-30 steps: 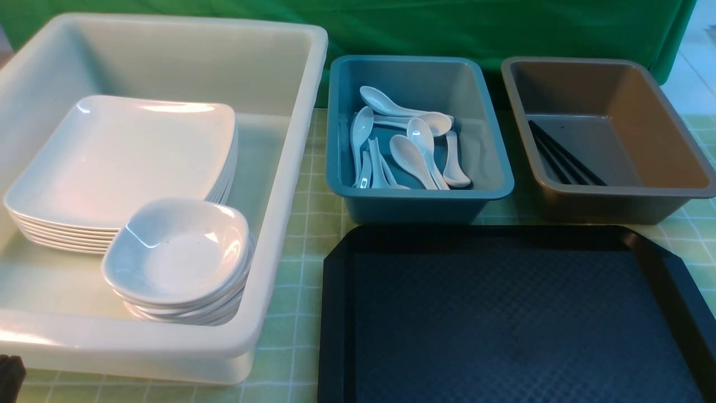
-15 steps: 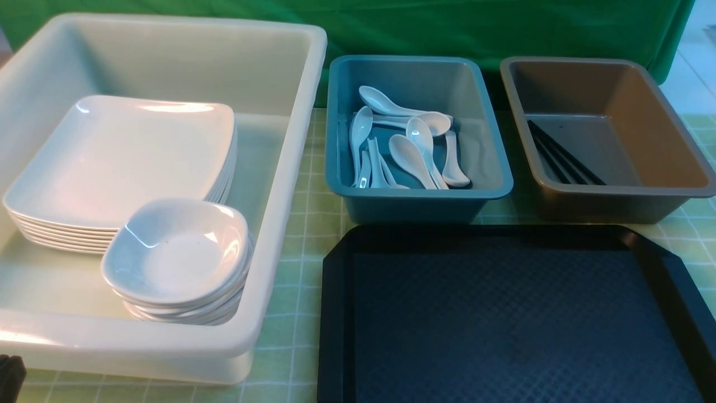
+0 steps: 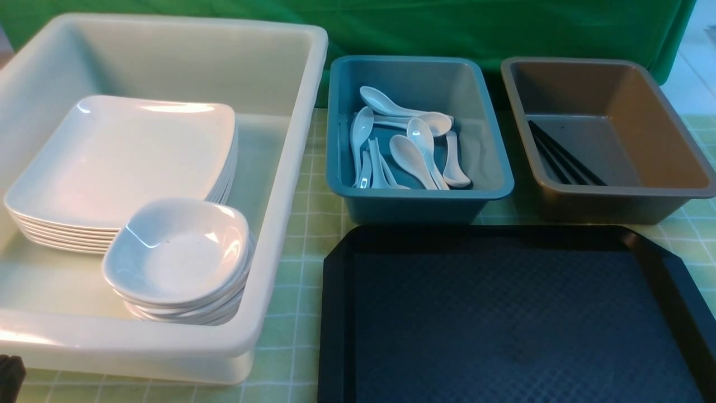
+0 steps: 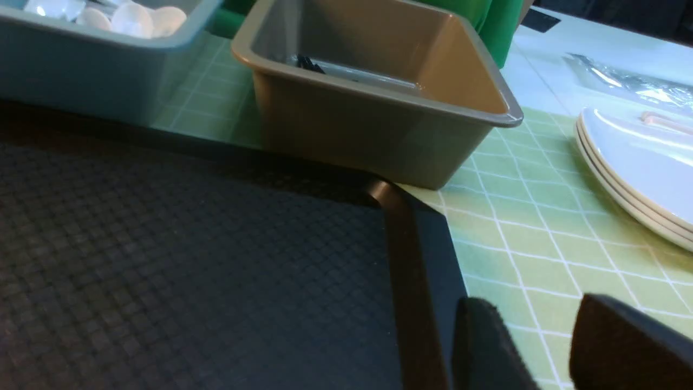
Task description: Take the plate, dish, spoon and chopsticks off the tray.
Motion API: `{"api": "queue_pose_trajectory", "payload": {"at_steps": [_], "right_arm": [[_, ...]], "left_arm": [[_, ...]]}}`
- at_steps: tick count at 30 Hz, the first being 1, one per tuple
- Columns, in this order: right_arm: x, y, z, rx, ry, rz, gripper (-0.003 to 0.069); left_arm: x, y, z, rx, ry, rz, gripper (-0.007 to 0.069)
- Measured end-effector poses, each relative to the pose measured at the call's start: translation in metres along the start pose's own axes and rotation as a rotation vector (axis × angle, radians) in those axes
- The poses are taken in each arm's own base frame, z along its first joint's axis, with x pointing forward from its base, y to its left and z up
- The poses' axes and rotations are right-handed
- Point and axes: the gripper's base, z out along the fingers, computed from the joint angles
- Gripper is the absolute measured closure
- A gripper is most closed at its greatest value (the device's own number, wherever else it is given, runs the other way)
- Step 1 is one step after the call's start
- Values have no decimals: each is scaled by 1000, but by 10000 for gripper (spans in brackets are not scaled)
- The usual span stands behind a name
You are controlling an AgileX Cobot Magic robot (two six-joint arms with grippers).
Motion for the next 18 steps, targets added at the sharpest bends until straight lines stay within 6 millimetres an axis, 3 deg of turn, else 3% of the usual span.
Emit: {"api": "queue_pose_trajectory", "payload": {"at_steps": [18], "right_arm": [[0,0,0,-6,5,-2,418]], "left_arm": [[0,0,0,0,0,0,631]]}}
